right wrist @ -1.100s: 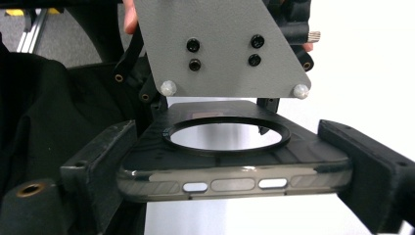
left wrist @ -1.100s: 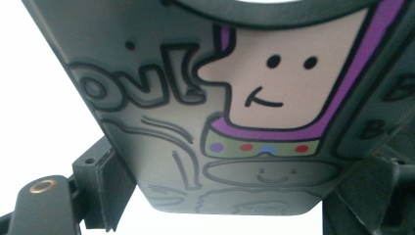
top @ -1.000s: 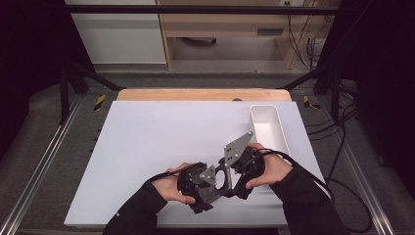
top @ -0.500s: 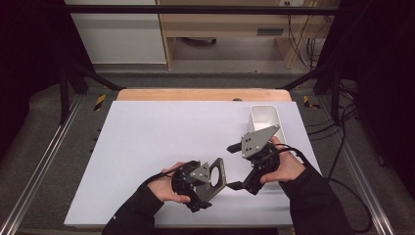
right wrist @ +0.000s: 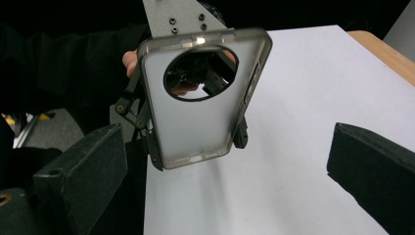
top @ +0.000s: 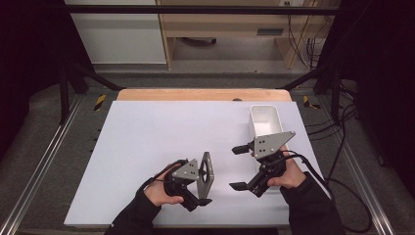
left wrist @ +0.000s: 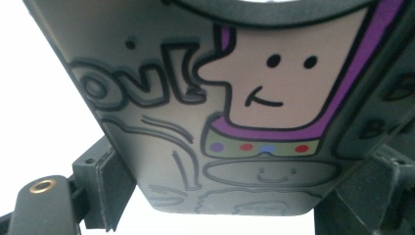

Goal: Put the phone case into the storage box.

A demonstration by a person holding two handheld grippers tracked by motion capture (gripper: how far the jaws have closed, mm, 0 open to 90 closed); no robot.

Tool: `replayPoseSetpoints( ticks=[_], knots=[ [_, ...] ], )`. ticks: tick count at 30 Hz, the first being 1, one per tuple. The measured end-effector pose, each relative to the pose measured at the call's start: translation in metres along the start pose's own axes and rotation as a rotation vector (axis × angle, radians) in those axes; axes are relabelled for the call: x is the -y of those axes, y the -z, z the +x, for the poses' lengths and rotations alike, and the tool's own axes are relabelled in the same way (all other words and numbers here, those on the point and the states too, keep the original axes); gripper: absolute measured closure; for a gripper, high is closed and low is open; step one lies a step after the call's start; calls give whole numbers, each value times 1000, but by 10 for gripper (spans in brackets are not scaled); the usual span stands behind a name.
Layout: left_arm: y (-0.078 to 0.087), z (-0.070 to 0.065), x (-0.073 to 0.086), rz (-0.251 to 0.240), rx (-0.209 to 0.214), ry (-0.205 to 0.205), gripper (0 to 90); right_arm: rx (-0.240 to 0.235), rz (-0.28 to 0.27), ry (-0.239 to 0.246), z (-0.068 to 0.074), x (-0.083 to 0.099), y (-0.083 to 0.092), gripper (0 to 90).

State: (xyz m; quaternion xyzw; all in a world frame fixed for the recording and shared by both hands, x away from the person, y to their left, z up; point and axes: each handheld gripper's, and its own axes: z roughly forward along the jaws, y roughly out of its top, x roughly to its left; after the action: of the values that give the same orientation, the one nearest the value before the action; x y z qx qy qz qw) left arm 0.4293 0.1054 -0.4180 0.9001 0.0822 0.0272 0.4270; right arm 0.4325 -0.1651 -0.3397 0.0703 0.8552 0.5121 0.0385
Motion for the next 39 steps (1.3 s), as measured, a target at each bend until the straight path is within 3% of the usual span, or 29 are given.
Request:
replayPoseSetpoints(
  ticks=[10,21,39],
  knots=[
    [2,-1,3,-51,27,0,114,-41,-48,-43,3,13,-10,19],
    [-1,-3,-1,-56,27,-21,114,-63,-68,-48,6,15,-21,24],
    [-10,-5,-10,-119,30,-18,113,-80,-100,-45,7,12,-25,28]
  ],
)
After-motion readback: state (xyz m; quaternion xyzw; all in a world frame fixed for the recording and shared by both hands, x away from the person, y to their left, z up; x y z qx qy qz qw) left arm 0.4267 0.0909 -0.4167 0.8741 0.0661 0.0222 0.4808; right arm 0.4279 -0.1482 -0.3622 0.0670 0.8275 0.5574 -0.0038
